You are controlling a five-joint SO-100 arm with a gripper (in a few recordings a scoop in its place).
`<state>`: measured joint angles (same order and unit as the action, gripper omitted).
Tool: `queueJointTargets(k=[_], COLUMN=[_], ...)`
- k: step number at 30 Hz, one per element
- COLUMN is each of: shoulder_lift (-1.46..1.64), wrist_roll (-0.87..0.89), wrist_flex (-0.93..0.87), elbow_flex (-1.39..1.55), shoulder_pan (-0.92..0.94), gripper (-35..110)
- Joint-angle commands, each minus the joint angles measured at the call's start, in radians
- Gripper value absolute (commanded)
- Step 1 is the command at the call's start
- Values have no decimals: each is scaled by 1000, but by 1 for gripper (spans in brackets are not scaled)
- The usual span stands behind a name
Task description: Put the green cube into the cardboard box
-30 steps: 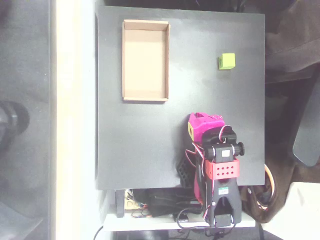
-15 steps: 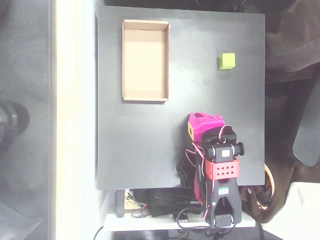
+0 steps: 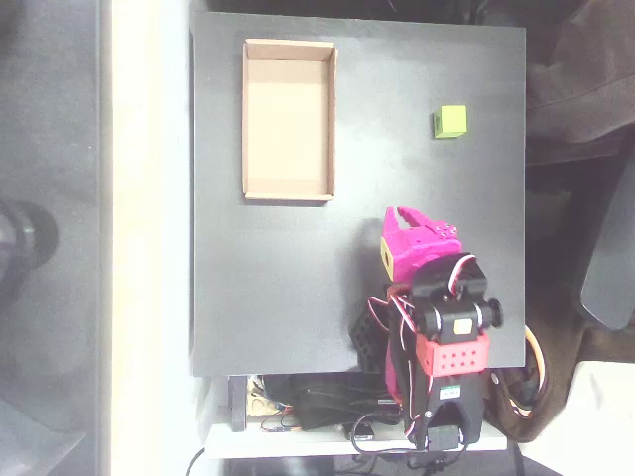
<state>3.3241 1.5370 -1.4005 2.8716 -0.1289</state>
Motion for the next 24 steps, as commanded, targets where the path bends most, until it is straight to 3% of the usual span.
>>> queueJointTargets(k=[1,24], shoulder_lift=[-25,-801], wrist_roll=[8,8], wrist_flex=[2,2], elbow_flex=[-103,-897], shoulder_pan=[-6,2], gripper=[3,3])
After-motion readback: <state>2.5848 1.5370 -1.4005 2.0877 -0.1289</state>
